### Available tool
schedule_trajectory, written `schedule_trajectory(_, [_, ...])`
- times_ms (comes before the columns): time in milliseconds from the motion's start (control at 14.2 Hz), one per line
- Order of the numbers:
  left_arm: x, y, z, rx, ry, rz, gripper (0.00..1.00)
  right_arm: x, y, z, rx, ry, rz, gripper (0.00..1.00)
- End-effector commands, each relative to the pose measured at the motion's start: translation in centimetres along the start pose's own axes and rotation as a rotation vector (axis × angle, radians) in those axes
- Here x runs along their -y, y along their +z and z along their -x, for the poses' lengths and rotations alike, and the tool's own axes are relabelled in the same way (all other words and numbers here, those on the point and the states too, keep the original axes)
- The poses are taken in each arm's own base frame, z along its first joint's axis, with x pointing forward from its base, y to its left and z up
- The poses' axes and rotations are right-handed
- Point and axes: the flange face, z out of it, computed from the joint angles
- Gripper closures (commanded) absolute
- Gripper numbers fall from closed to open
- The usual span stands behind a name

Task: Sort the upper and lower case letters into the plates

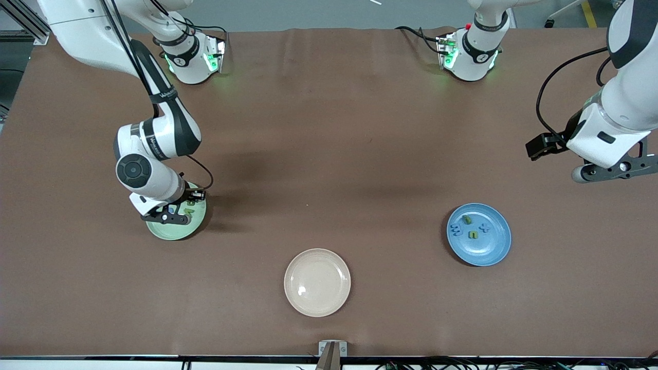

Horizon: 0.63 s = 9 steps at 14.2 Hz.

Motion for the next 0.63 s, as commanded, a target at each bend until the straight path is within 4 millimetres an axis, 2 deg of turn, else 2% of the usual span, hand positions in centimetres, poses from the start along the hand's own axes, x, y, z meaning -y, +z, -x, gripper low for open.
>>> schedule_trajectory(0, [0.5,-0.5,0.3,0.004,0.045,0.016,0.00,-0.9,0.5,0.6,0.011,0.011,-0.019,0.98])
schedule_trajectory(140, [2.3,-0.5,0.2,0.009,0.118,0.025,0.00,-1.9,0.9,0.3,0.016,0.028,-0.022,0.98])
schedule_trajectory(281, [4.7,0.0,-0.2,0.027,0.120,0.076,0.00,-2.6,2.2,0.1,0.032,0.040,-0.024,0.97])
schedule_trajectory(421, [5.1,0.3,0.1,0.034,0.110,0.095,0.00,-2.3,3.8,0.1,0.048,0.038,-0.025,0.96])
schedule_trajectory(562, [5.3,-0.8,0.6,0.008,0.089,0.093,0.00,-2.0,4.7,0.2,0.060,0.034,-0.024,0.95])
